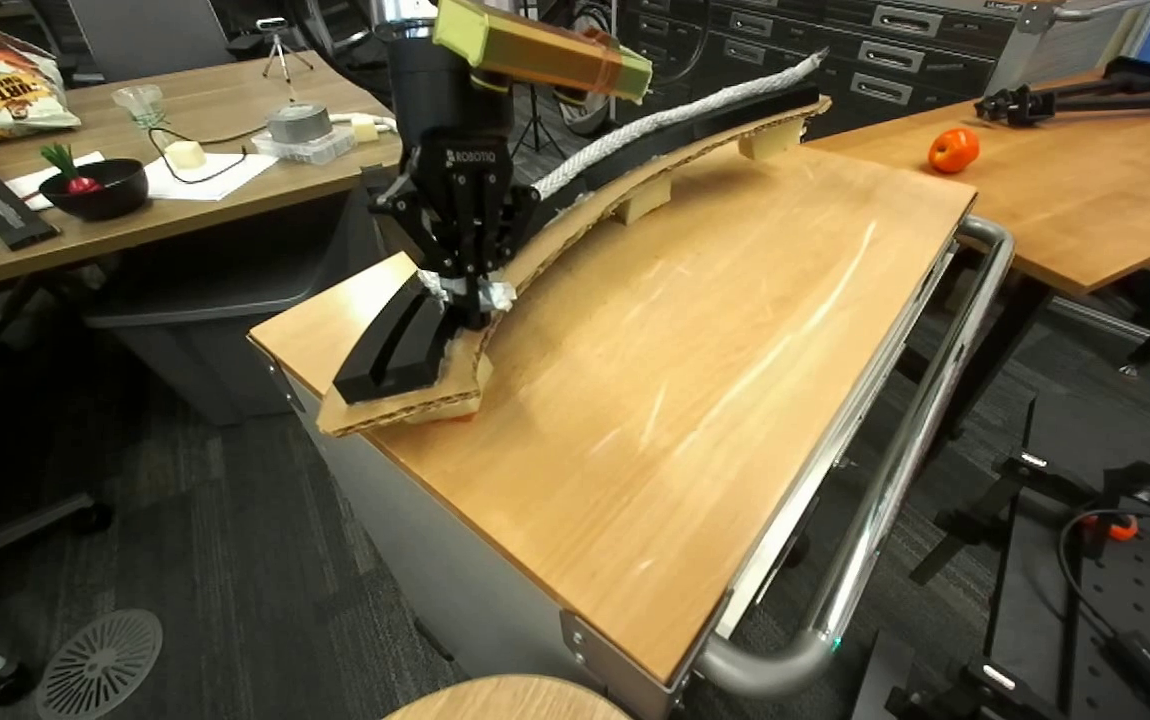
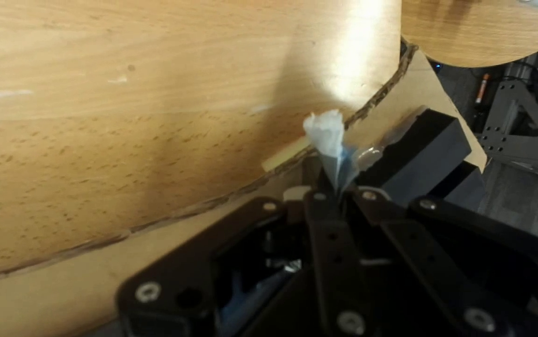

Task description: Put the white rope on the cardboard

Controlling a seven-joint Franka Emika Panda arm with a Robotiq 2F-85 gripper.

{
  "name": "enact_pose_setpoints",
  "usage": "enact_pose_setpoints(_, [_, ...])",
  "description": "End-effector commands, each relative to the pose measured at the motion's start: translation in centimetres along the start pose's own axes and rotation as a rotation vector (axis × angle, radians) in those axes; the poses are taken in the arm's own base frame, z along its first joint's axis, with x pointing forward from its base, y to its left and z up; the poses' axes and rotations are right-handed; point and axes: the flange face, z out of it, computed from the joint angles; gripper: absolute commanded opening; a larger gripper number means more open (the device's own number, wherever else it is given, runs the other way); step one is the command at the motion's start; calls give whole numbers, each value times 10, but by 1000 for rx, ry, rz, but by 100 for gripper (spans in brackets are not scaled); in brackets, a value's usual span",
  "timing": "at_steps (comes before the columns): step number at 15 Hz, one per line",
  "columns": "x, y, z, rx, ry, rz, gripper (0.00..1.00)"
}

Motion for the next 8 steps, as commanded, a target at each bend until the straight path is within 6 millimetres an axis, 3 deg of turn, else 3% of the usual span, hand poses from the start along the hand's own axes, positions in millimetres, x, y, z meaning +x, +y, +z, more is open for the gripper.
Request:
enact_pose_setpoints(1, [-1,-4,9,28,-25,-8,2])
enact_pose_setpoints(8, [-17,0,13,6,-35,35,2])
